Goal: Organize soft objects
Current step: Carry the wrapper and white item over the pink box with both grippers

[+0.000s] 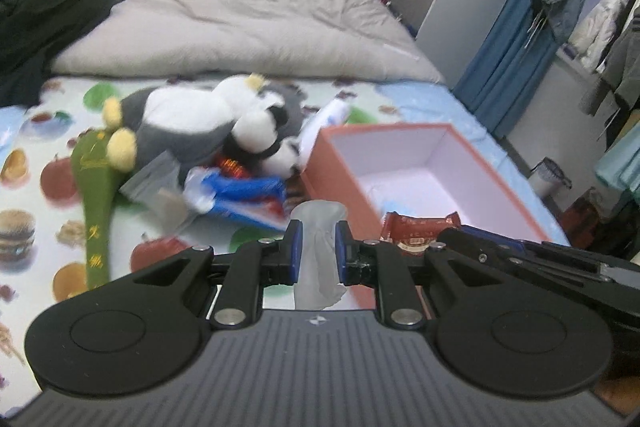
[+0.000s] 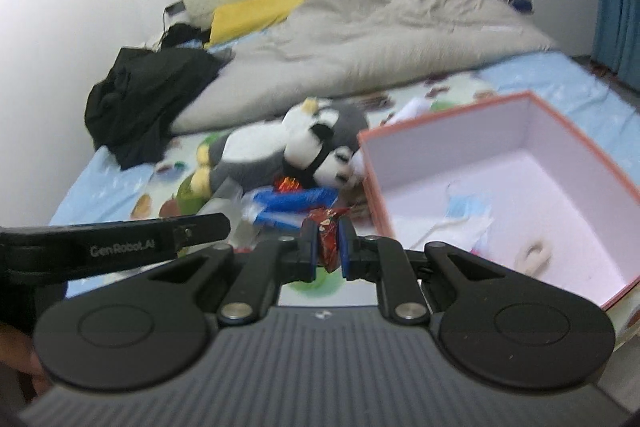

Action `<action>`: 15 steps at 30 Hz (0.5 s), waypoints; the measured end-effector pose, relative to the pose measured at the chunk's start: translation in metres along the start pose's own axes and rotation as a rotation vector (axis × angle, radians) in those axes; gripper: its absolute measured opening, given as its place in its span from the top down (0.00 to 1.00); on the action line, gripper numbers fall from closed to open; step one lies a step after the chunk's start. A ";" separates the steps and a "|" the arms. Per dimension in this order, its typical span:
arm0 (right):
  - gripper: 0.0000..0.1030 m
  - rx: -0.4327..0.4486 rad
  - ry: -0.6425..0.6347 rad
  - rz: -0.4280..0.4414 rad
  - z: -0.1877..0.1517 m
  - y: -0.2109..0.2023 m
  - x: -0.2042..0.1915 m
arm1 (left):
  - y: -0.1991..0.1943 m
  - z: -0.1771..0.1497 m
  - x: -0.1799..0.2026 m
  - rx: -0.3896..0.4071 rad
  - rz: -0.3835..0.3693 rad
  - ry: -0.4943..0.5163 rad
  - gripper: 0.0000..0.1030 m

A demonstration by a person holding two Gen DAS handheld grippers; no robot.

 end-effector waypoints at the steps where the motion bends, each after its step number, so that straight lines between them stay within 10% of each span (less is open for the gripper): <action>1: 0.86 0.012 0.002 -0.008 0.003 -0.005 0.003 | -0.001 0.004 0.004 0.006 -0.007 0.002 0.80; 15: 0.86 0.065 0.077 -0.114 0.024 -0.031 0.068 | 0.033 0.041 0.078 -0.009 -0.093 0.089 0.80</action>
Point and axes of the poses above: each gripper's, at about its wrist camera, not at the fingertips, and y roughly the way its jaws point, x to its right, z to its top, the point moved 1 cm from there along y, roughly the way its jaws point, and after that the axes turned 10 degrees about -x, right-handed, at the moved point
